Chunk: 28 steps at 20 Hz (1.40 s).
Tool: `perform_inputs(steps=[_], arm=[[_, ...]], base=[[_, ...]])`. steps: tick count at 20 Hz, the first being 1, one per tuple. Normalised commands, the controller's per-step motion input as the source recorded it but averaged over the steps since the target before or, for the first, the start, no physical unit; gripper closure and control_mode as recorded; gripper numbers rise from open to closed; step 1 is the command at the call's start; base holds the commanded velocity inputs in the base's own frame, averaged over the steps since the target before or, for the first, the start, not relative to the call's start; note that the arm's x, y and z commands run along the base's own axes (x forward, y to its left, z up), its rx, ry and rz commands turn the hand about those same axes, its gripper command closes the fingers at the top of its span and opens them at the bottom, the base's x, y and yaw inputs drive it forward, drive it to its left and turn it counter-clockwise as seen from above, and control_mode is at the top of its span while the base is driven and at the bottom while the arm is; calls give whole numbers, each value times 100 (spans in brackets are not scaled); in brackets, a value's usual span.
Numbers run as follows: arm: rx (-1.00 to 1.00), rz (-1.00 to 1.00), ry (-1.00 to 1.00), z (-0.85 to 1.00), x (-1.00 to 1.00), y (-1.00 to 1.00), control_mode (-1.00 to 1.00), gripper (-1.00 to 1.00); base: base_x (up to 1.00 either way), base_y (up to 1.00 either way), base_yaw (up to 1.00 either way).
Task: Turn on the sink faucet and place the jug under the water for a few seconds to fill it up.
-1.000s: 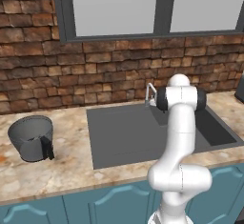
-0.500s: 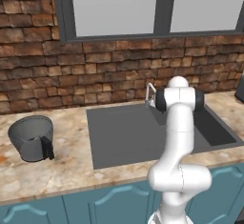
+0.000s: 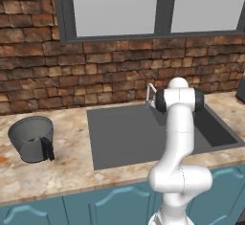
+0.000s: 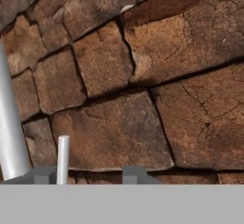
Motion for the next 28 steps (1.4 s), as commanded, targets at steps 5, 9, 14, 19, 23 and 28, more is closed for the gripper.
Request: perform_inputs(steps=[5,9,14,19,23,28], arm=[[10,-21,35,-37,0,-62,-100,100],[12,-23,39,-39,0,-63,-100,100],[13,-23,39,-40,0,-59,-100,100],[15,-24,40,-37,0,-54,-100,100],[11,-17,21,-9,-8,-29,-100,-100],[2,-11,-7,2,-73,-13,-100,-100]], base=[[0,0,0],[0,0,0],[0,0,0],[0,0,0],[0,0,0],[0,0,0]])
